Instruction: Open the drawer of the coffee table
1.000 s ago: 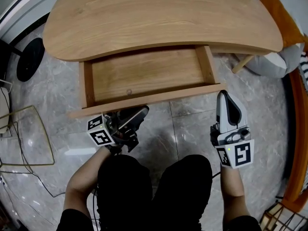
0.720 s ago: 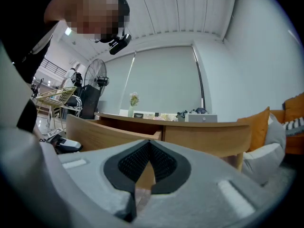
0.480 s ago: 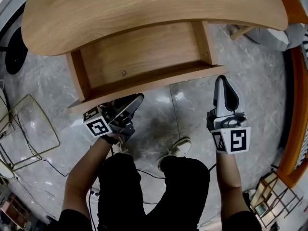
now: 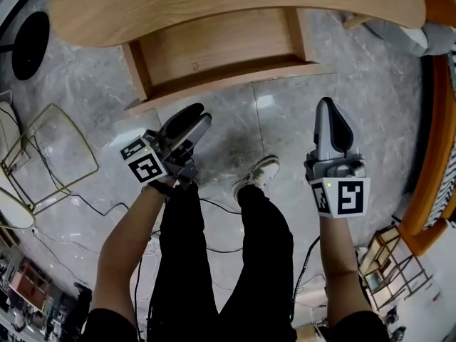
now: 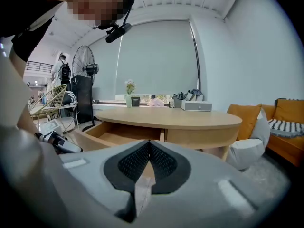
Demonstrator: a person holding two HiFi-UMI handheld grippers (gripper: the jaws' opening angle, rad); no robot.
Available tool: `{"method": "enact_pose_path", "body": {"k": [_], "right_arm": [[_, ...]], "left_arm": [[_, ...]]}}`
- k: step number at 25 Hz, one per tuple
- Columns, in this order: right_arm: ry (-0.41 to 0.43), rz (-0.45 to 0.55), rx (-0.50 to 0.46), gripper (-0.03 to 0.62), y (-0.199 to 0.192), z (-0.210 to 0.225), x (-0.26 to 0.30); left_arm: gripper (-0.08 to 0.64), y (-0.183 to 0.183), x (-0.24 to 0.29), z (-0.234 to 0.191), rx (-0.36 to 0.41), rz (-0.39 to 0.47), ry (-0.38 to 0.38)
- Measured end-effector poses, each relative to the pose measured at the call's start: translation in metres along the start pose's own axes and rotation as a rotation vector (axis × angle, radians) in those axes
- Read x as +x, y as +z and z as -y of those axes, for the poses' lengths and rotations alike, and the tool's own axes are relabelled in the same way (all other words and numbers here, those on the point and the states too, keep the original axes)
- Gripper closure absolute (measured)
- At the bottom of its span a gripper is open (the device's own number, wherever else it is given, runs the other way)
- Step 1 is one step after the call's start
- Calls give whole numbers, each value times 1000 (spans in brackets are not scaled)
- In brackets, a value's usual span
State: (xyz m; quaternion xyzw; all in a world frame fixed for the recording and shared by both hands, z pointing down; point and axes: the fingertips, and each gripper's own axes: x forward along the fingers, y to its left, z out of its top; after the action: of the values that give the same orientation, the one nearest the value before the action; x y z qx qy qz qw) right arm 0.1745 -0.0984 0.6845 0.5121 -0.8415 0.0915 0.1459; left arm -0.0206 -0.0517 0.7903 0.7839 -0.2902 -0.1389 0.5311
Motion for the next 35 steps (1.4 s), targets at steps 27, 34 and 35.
{"method": "enact_pose_path", "body": {"k": [27,34,35], "right_arm": [[35,-31,73,588,252,-49,-55],[34,19,71,588,335,-57,-72],[34,27,67,588,347,-56,-76]], "left_arm": [[543,140,-48,169,314,-87,292],[543,191,-43,236,436,-86,317],[543,198,-42,247,457,-85,322]]}}
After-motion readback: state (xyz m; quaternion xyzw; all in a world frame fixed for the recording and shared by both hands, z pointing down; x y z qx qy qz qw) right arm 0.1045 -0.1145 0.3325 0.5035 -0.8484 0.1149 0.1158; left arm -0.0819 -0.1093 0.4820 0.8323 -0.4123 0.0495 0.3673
